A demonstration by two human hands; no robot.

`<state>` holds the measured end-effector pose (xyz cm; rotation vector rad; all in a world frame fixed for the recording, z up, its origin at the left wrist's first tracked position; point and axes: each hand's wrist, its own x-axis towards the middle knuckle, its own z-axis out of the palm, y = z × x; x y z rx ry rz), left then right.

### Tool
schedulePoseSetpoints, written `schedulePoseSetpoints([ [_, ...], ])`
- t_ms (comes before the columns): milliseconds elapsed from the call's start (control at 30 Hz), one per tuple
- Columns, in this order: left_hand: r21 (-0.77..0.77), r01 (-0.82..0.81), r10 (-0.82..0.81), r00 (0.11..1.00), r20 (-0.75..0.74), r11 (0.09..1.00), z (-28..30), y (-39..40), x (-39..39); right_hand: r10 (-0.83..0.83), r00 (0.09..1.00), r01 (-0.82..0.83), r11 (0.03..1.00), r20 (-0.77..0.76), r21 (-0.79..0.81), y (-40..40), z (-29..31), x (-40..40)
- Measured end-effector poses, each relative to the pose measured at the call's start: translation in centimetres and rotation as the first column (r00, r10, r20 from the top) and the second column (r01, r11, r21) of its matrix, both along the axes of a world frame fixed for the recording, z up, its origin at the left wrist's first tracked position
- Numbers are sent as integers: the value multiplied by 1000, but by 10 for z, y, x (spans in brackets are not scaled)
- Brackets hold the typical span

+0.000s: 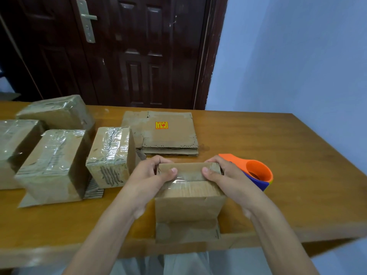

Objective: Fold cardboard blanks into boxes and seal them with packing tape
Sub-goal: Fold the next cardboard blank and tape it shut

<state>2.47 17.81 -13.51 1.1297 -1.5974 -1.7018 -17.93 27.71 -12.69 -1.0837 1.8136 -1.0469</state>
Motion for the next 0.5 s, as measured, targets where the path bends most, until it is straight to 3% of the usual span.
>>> schedulePoseSetpoints([
  [167,98,69,-62,996,-72,993,-3,-1,3,7,998,-2,996,-60,86,0,9,3],
  [333,86,18,-14,999,-43,996,-9,4,-9,15,910,43,990,-415,131,-7,18,14],
  [500,44,30,-29,999,-13,999,-10,-1,-13,13,931,38,991,-365,130,-9,18,13],
])
